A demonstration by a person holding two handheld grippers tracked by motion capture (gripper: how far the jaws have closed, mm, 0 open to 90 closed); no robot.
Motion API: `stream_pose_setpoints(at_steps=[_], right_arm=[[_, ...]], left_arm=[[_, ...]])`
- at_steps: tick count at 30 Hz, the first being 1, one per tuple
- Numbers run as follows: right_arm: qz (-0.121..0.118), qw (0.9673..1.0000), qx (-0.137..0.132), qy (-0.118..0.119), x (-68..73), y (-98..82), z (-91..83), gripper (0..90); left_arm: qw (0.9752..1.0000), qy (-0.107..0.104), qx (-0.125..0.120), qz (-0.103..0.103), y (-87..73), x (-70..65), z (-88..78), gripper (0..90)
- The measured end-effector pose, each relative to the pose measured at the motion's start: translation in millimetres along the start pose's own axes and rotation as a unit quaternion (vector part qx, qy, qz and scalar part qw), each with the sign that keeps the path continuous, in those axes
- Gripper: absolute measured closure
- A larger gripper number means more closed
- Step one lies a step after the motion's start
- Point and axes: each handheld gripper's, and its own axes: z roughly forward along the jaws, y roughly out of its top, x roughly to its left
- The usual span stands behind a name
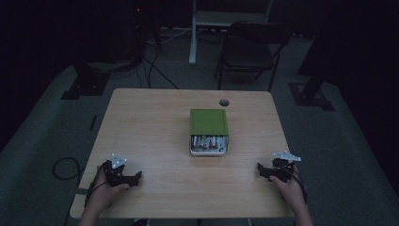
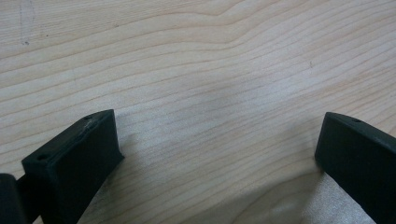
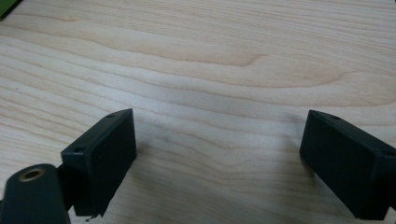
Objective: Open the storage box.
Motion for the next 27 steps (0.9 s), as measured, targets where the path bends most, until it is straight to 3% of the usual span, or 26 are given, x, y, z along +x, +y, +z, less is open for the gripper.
stream_pose_setpoints(at_steps=[27], right_arm=[[-0.004, 1.0000, -0.001, 0.002, 2.6, 0.1, -0.1, 10.6]], left_arm=[[1.0000, 0.000, 0.000, -0.001, 0.1, -0.1, 0.1, 0.1]])
